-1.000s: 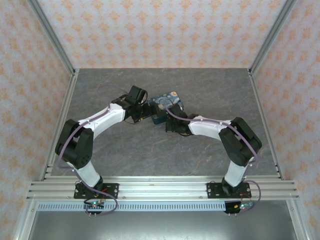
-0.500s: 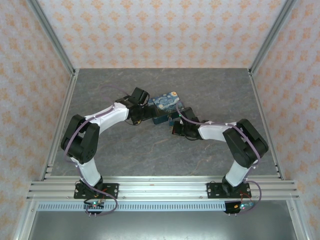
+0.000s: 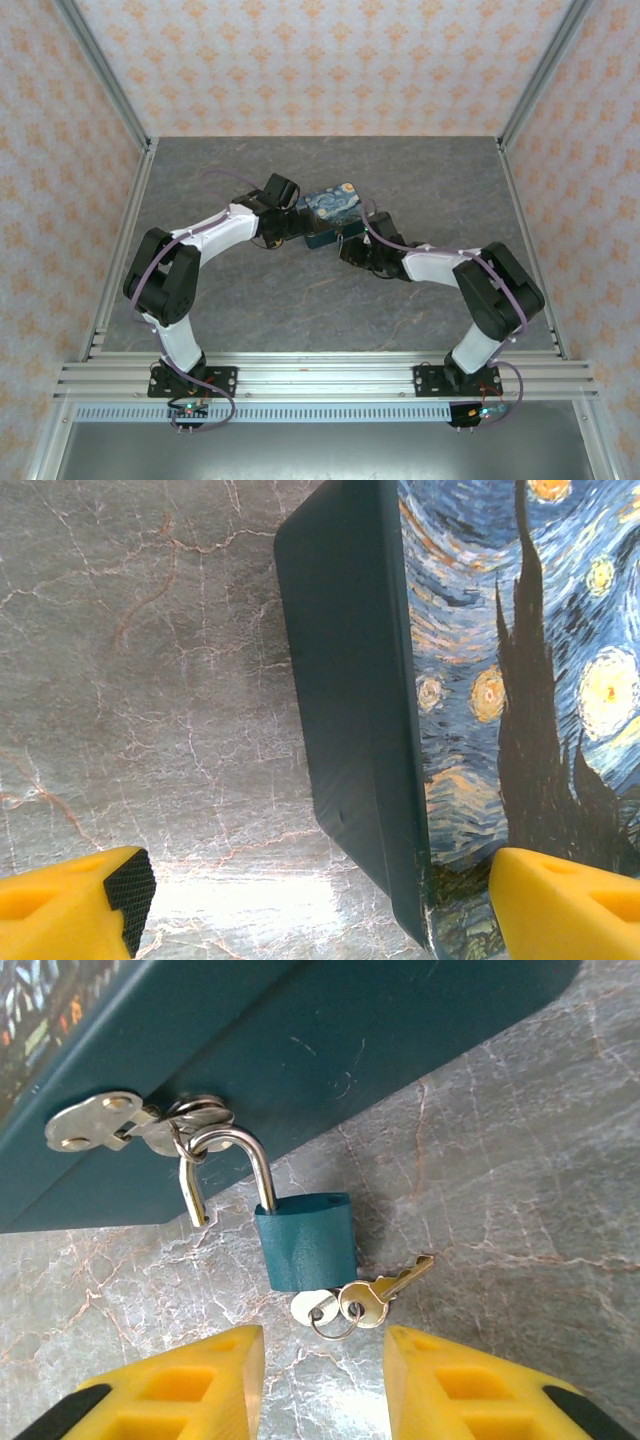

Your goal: Unlock the padlock with the key

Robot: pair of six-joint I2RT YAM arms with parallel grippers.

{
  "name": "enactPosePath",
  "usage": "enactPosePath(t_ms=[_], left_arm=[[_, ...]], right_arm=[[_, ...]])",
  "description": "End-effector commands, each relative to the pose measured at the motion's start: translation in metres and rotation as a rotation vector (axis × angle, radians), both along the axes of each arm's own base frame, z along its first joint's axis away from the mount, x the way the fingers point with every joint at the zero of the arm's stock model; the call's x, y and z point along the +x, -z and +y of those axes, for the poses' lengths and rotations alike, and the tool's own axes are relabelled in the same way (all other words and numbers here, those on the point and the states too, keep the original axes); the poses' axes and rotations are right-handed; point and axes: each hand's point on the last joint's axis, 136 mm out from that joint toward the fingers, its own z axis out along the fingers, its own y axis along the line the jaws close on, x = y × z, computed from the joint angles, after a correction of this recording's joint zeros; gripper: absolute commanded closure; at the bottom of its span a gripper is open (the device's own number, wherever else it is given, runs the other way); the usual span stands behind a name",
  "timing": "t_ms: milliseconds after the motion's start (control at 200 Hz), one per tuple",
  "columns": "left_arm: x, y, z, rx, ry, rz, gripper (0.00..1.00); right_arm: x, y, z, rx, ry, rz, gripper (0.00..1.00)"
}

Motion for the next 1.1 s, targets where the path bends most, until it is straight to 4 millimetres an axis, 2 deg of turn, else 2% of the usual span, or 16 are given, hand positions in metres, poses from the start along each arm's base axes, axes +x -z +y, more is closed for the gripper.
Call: enactPosePath(t_ms=[0, 300, 591, 701, 816, 981, 1096], left_arm=[[0.008, -0.003, 0.005, 0.033, -0.003, -0.016, 0.12], [0.008, -0.003, 0.004, 0.028, -0.004, -0.015, 0.12], [0.008, -0.001, 0.004, 0.028, -0.003, -0.012, 0.12], [0.007, 0.002, 0.006, 0.034, -0.006, -0.006, 0.12], [0.006, 0.006, 0.007, 0.042, -0.007, 0.003, 0.12], [0.005, 0.006, 0.006, 0.037, -0.006, 0.002, 0.12], [0.005, 0.004, 0.006, 0.033, -0.004, -0.002, 0.12]], right_arm=[[0.010, -0.004, 0.002, -0.049, 0.008, -0.021, 0.64], [0.018, 0.008, 0.010, -0.139, 0.000, -0.023, 0.61], [0.020, 0.022, 0.002, -0.232, 0.032, -0.019, 0.61], [0.023, 0.024, -0.001, -0.241, 0.059, -0.021, 0.64], [0.024, 0.023, 0.003, -0.222, 0.057, -0.023, 0.67], [0.022, 0.014, 0.008, -0.163, 0.034, -0.047, 0.57], [0.019, 0.001, 0.004, -0.100, 0.029, -0.081, 0.55]])
